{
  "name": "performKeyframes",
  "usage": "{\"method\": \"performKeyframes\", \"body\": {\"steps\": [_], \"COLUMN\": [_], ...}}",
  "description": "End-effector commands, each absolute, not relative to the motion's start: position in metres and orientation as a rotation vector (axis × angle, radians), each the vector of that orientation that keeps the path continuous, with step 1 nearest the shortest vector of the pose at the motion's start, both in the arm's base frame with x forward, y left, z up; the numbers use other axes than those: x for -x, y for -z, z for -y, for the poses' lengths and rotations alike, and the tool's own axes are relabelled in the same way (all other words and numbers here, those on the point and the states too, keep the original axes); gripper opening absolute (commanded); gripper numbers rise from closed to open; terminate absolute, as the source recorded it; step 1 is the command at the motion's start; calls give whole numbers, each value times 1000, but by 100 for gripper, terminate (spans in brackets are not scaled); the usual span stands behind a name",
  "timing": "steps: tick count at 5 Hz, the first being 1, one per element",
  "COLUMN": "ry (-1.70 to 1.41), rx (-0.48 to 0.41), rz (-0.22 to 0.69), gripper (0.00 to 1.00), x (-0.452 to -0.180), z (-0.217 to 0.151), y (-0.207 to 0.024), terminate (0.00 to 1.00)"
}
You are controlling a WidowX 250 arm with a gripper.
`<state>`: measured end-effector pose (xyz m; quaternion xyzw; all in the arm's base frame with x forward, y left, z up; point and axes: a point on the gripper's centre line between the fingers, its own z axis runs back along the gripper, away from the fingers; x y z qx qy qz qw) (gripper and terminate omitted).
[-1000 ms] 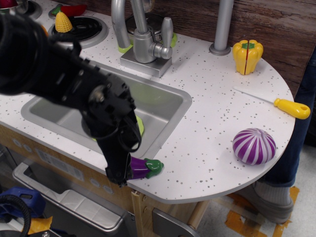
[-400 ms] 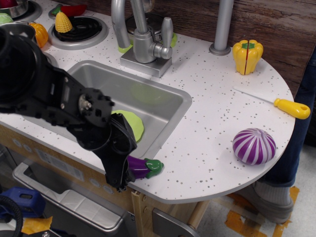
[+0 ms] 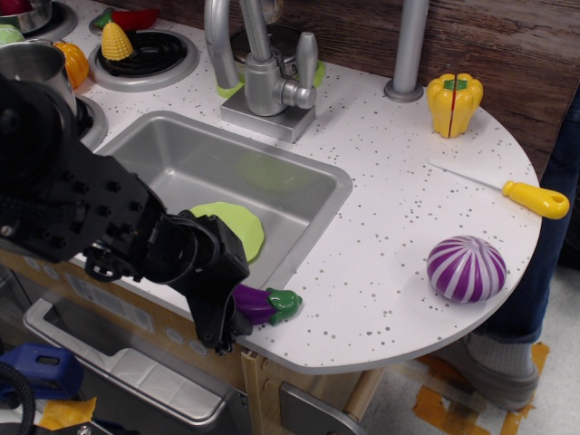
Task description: Put eggplant on plate
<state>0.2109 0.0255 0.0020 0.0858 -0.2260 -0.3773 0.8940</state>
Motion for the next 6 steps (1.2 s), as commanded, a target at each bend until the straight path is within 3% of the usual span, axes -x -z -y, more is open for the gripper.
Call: {"method": "performKeyframes", "body": {"steps": [1,2,3,5,6], "ry": [719,715,736,805,827], "rx": [-169,-161,-151,-211,-252], "rz": [432,403,377,329,314], "gripper": [100,0,0,0,100], "x": [-211,-214,-222,-251,-257], "z": [-31,-32,-38,-69,-88], "y": [5,0,-10,-52,-65], "terminate": [0,0,0,0,0]}}
